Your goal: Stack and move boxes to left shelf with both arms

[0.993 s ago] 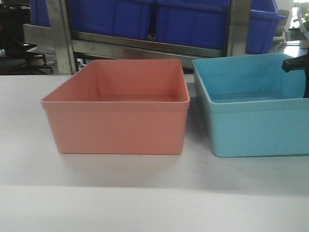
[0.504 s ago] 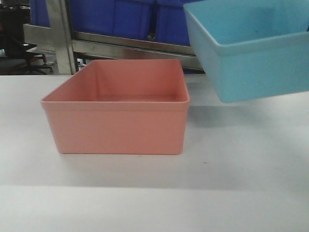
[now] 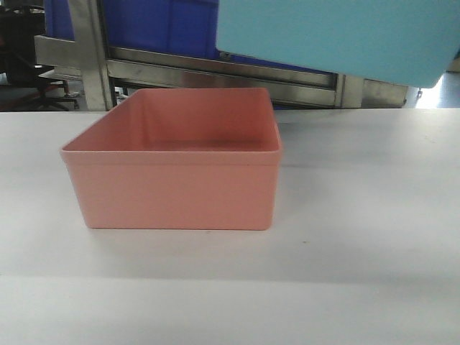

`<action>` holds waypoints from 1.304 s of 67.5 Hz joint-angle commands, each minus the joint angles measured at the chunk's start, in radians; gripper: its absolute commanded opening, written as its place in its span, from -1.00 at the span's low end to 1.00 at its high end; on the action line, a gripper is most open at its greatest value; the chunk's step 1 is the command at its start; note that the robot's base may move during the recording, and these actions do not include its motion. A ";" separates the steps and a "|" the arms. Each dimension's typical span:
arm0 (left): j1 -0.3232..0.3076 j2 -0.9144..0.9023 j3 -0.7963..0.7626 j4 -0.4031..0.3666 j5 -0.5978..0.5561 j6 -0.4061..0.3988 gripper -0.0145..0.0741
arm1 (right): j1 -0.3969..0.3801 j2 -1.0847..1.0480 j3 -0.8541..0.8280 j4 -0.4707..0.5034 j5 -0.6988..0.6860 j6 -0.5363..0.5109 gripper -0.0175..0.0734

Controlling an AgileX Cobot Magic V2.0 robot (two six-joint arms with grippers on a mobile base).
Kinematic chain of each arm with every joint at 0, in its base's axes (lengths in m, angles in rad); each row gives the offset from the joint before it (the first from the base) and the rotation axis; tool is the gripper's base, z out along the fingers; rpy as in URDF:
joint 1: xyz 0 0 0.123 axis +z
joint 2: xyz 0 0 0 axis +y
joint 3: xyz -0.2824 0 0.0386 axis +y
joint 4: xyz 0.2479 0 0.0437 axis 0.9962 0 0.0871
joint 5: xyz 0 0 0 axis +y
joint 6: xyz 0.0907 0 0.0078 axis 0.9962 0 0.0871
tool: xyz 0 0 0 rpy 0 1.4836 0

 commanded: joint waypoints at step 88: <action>-0.005 -0.021 -0.028 -0.030 -0.081 -0.001 -0.69 | 0.326 0.078 -0.040 0.060 -0.286 0.196 -0.49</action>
